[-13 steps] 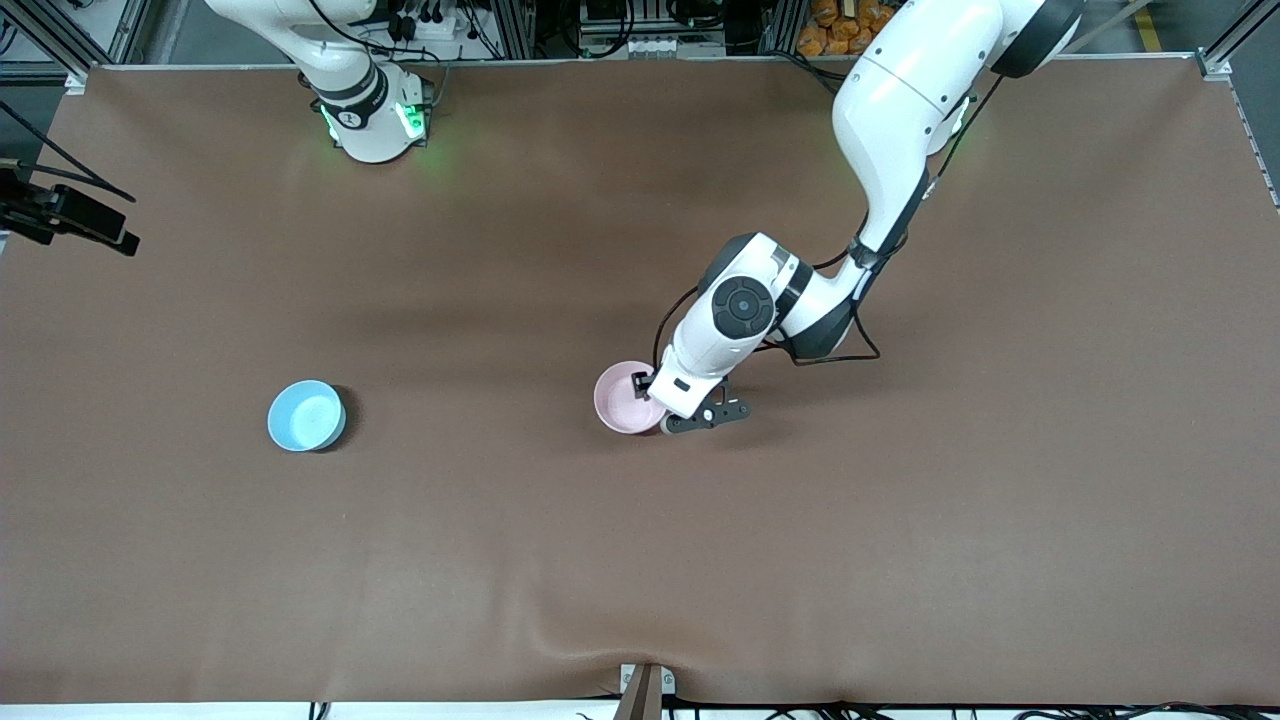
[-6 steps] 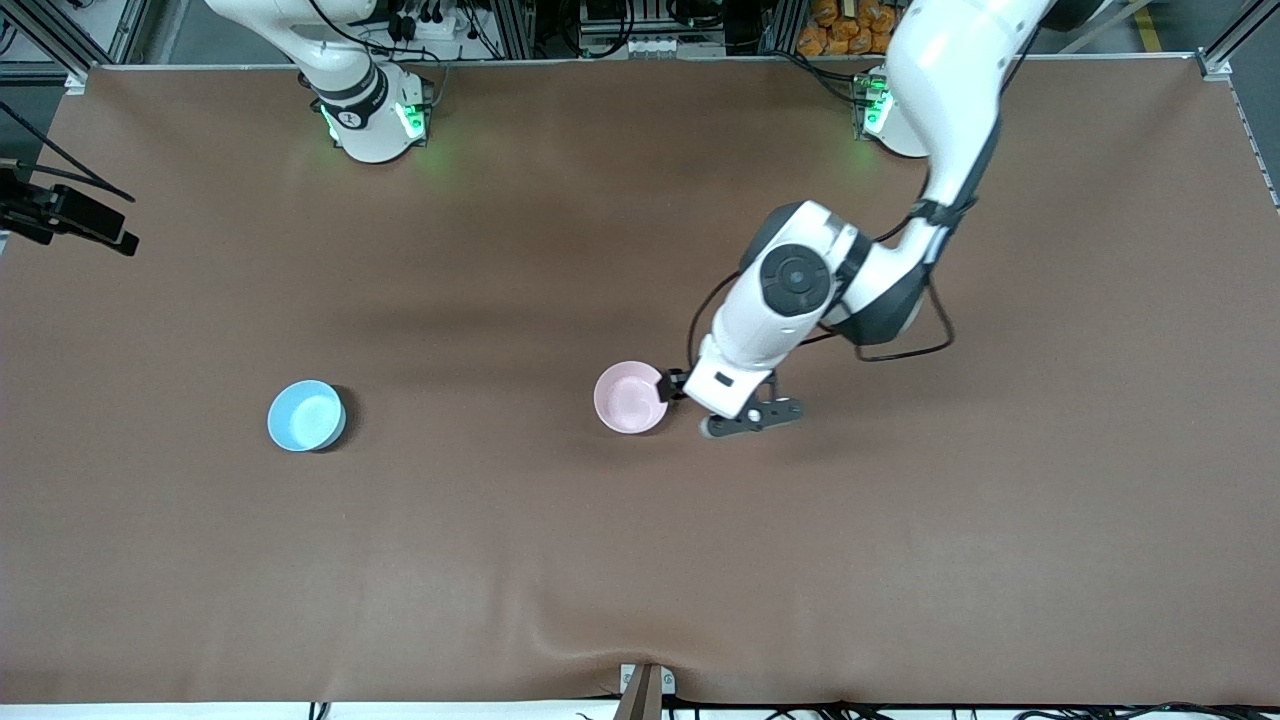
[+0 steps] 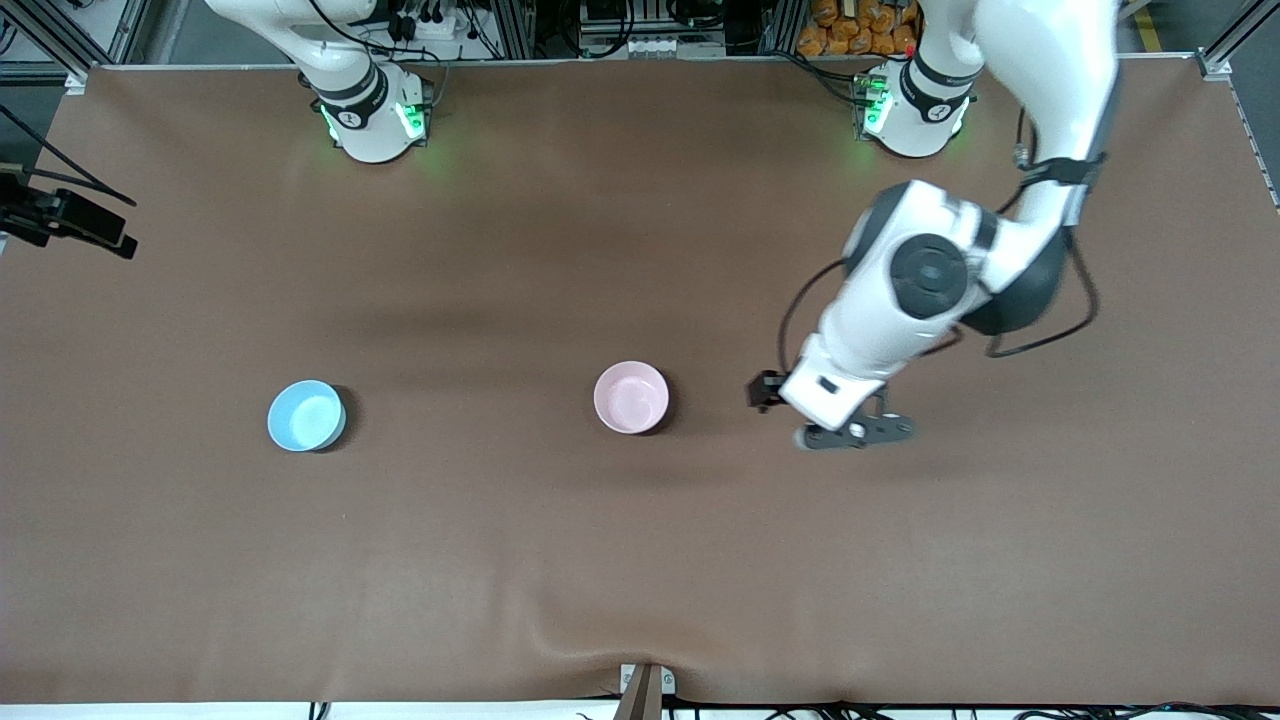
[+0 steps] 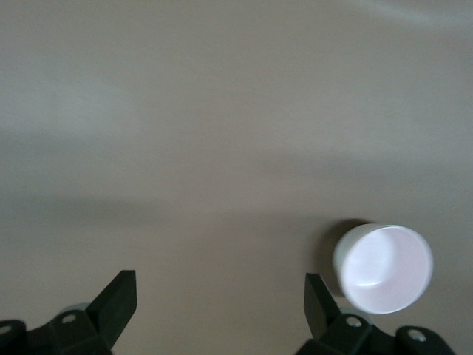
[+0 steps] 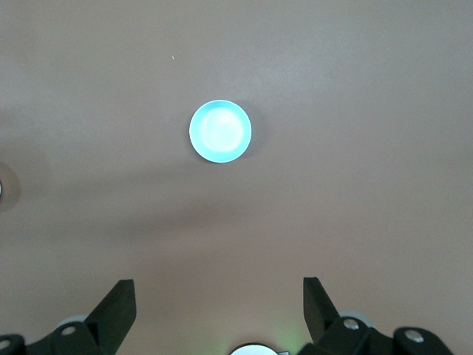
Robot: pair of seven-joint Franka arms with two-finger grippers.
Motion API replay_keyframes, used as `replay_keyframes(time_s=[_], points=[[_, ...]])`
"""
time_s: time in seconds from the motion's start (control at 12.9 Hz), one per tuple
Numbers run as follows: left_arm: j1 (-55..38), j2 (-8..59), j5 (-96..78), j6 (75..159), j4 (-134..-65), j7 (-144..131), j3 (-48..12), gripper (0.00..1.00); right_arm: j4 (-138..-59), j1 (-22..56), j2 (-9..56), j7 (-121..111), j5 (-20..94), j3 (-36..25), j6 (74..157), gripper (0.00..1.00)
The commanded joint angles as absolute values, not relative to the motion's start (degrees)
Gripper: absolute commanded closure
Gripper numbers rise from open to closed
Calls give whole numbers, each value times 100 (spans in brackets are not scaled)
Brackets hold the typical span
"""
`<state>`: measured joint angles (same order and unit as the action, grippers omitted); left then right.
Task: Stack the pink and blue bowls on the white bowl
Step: 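Open the left gripper and lift it away from the stacked bowls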
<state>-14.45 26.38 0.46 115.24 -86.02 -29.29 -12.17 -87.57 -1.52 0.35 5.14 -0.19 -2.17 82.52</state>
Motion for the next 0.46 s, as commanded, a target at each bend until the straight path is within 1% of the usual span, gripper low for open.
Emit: replay_keyframes(time_s=[0.0,0.15,0.39], points=[[-986,2347,123,11128,-8701,-2182,-1301,0,-8622,-18,351,536,-131,-193,8506,0],[-704,2146,123,10777,-8657,-1865,-1309,0,-8552,0,395,536,-63,-202,8578,0],[-571,1663,106,10110,-8657,-1321,-1239,0,-8543,157,790,519,-70,-193,8789,0]])
